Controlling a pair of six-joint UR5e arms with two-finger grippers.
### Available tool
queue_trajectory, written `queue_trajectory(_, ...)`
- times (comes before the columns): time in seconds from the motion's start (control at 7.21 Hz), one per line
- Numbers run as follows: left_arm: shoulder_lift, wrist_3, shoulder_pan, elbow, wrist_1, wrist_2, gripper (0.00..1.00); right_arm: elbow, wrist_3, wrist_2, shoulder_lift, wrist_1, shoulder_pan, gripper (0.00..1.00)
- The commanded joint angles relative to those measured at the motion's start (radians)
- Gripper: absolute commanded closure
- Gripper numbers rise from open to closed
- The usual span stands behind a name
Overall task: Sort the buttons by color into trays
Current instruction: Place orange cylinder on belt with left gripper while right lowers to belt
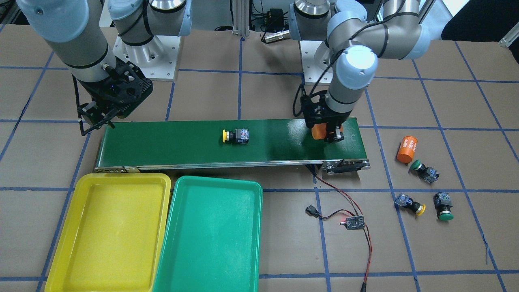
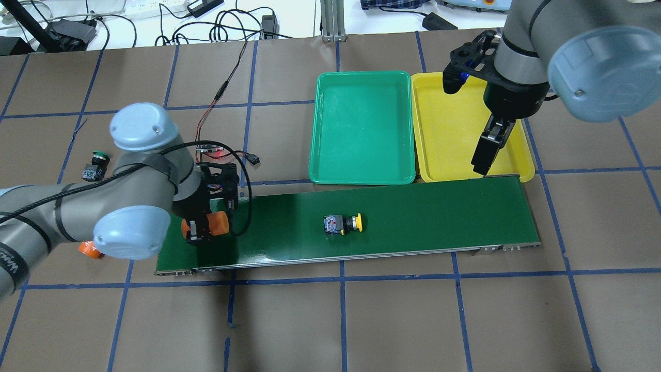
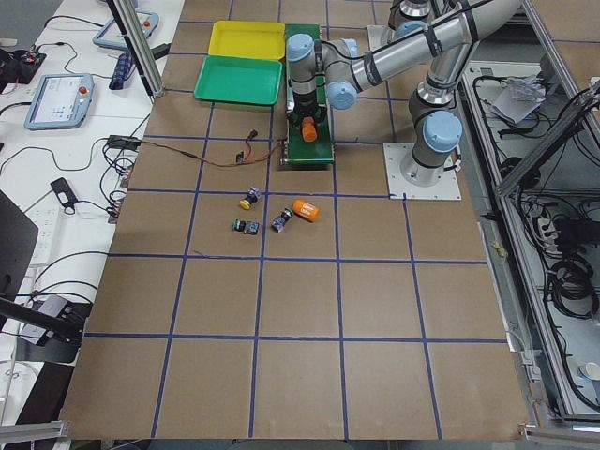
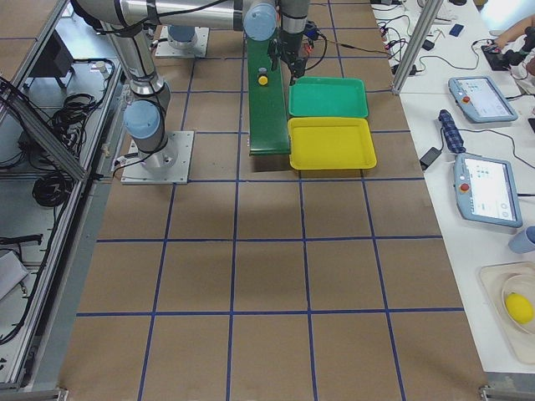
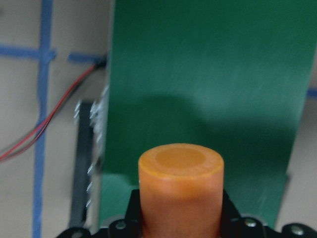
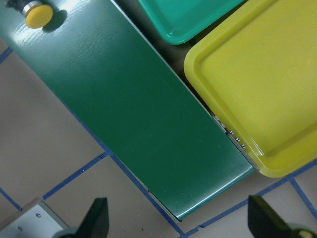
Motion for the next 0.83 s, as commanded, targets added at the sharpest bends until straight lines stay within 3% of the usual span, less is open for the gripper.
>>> queue_trajectory(0.0,-0.026,-0.067,-0.126,-0.01,0.056,-0.001,1.0,0.082,-0.122,0.025,-0.001,-0.079,-0.007,0.0)
queue_trajectory(0.14,-0.029,-0.068,-0.126,-0.01,0.059,-0.001,0.11,0.108,-0.269,0.018,0.003,-0.101,-0.001,0.0)
queue_trajectory(0.28,-0.022,-0.065,-0.117,-0.007,0.059,0.01,0.0,0.122,-0.359,0.015,0.005,-0.107,-0.001,0.0)
queue_trajectory(0.55,0.024,-0.055,-0.038,0.0,0.056,0.016,0.0,0.183,-0.369,0.019,0.005,-0.127,0.005,0.0)
queue_trajectory(0.69,0.049,-0.058,0.071,0.003,0.052,0.016,0.0,0.235,-0.439,0.016,0.006,-0.22,0.006,0.0)
